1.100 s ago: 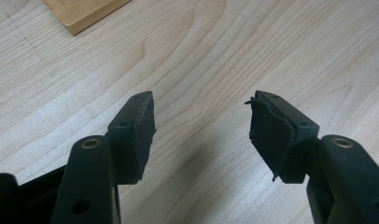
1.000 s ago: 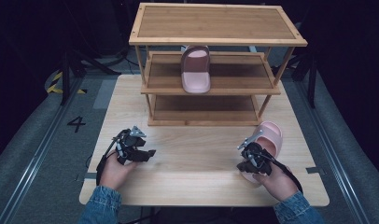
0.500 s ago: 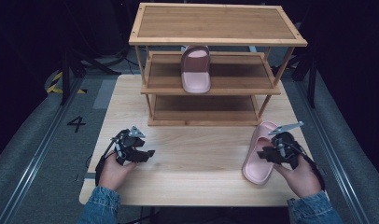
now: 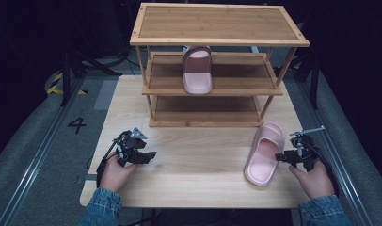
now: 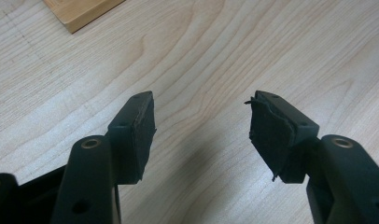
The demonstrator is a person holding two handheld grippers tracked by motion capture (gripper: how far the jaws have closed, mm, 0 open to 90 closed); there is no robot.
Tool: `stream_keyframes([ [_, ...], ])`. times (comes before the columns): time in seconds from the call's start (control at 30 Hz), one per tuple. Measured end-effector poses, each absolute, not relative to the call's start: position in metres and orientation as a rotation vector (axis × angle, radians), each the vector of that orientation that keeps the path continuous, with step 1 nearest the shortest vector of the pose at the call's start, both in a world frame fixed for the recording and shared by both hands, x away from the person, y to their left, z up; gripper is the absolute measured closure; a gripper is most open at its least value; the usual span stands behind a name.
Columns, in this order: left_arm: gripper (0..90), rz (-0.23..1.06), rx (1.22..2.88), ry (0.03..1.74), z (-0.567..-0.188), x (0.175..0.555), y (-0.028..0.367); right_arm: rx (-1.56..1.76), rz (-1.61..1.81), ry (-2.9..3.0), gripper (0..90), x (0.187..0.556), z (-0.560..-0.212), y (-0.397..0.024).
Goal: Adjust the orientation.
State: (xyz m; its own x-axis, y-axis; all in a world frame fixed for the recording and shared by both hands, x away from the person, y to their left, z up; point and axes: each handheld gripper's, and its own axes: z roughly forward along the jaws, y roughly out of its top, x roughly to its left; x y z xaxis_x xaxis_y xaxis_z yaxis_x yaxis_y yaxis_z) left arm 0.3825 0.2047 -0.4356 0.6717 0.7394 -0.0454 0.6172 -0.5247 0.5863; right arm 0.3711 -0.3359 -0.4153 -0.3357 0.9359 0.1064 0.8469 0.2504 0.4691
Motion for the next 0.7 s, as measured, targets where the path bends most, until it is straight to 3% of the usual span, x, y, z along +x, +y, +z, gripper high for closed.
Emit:
stream_keyframes([
  [0.17,40.2,0.279,2.326,1.039,-0.4362,0.3827,0.2035,1.679,0.663,2.309,63.8,0.3738,-0.4186,-0.3345],
  [0.43,40.2,0.281,2.326,1.036,-0.4362,0.3823,0.203,1.691,0.675,2.314,69.1,0.3734,-0.4189,-0.3353],
  [0.57,40.2,0.284,2.33,1.036,-0.4363,0.3827,0.2032,1.673,0.685,2.34,79.3,0.3711,-0.4171,-0.3364],
  [0.7,40.2,0.273,2.329,1.038,-0.4375,0.3831,0.2024,1.634,0.685,2.378,83.3,0.3705,-0.417,-0.3348],
])
